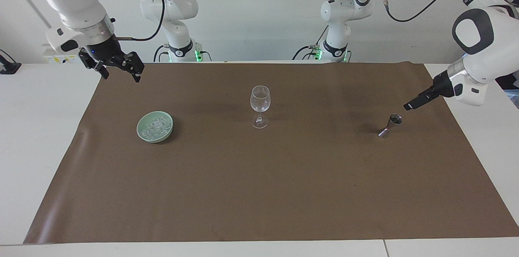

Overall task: Pour wine and add ice with both arms
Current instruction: 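Open the left gripper and move it toward the small silver cup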

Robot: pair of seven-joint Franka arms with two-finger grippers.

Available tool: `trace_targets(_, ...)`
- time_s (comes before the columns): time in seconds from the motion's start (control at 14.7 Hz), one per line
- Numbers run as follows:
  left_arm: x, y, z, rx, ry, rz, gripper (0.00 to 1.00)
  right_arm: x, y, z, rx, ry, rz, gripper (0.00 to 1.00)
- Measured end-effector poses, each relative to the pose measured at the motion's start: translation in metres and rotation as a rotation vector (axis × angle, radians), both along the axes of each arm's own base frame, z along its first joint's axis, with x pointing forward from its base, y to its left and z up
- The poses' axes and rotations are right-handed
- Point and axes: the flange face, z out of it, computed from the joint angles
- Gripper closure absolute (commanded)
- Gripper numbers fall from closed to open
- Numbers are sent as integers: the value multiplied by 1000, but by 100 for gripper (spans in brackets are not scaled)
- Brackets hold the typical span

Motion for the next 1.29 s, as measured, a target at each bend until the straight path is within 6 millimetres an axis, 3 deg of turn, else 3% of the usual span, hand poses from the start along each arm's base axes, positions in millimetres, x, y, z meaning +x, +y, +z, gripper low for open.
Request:
trace_targets(0.41,26,31,-44,-50,76,322,0,0,0,0,0,0,0,0)
trace_targets(0.68,49,65,-86,-85,116,478,0,0,0,0,0,0,0,0)
trace_targets(0.88,53,89,-112,-105,128,598,0,0,0,0,0,0,0,0)
trace_targets(1.02,43,106,-131,-136,153,671,0,0,0,0,0,0,0,0)
trace_targets(1.29,-4,137,-159,-264,249,811,0,0,0,0,0,0,0,0)
